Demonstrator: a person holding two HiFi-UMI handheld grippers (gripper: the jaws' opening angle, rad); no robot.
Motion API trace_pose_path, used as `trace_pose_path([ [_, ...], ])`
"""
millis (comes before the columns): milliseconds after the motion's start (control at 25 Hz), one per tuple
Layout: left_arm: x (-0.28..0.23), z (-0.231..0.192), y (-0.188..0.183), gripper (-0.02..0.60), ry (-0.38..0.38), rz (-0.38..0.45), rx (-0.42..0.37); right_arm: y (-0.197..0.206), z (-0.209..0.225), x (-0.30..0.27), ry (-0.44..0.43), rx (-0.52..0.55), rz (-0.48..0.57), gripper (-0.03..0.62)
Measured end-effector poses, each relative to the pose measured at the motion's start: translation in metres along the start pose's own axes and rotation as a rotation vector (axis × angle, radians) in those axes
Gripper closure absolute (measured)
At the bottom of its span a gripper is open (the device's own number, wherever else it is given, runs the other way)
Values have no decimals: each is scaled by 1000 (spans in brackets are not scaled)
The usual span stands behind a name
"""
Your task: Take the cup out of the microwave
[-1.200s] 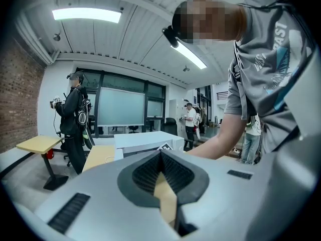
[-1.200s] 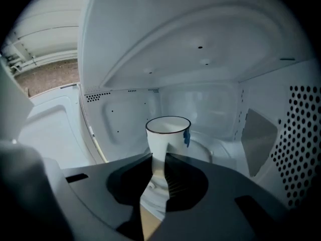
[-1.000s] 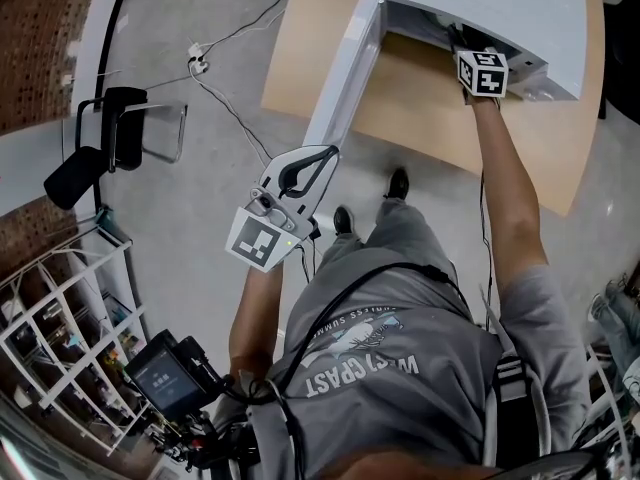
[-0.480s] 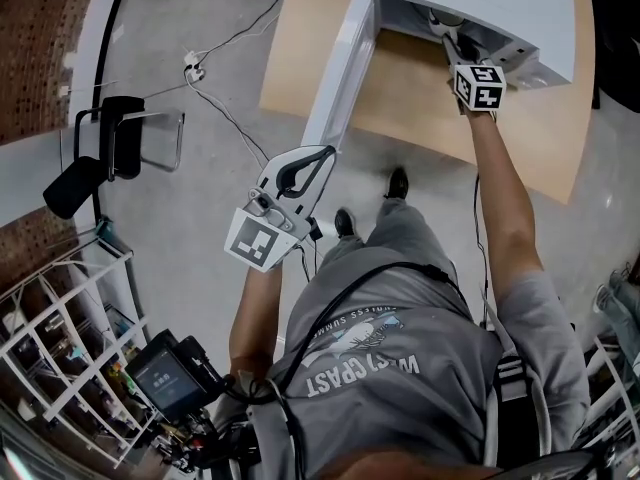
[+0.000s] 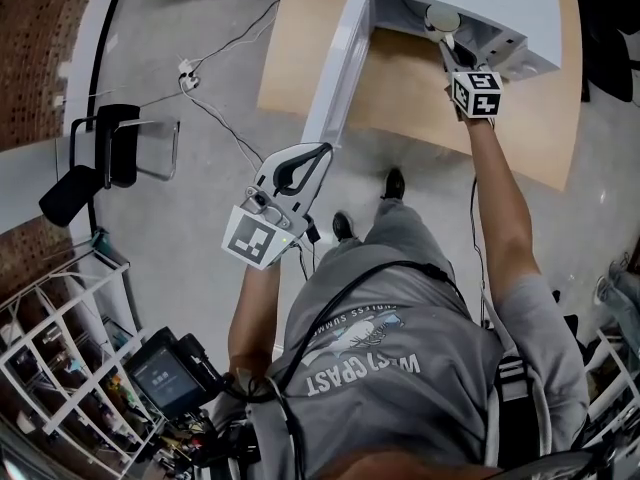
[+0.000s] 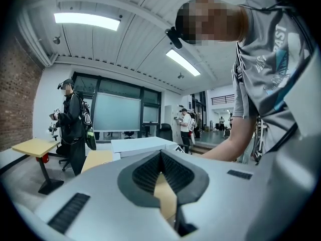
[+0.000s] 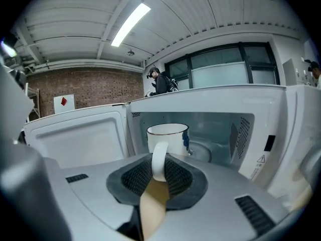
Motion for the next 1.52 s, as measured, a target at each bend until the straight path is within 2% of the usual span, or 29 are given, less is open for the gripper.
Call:
trace_pose_path([
  [240, 19, 6, 9, 540, 15, 24, -14, 6, -16, 25, 19, -9, 21, 522],
  [680, 87, -1, 1, 538, 31, 77, -30, -30, -87, 98, 56, -1, 96, 522],
  [840, 106, 15, 1, 540, 29, 94, -58, -43, -104, 138, 55, 21, 141, 522],
  [1040, 120, 35, 5, 540, 75, 112, -132, -49, -120, 197, 83, 39, 177, 522],
  [1280, 173, 28, 2, 538, 76, 166, -169, -78, -183, 230, 87, 85, 226, 522],
  [1520, 191, 36, 11, 540, 94, 192, -207, -74, -207, 271, 114, 84, 275, 522],
])
Point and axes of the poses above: the fingertips, and each gripper's own axes: x backward along the fingers, z to its right, y out of its underside, the point moved 7 cm from there along x, backward along the fingers, and after that the axes turned 6 degrees about -z, right-handed, at the moved point
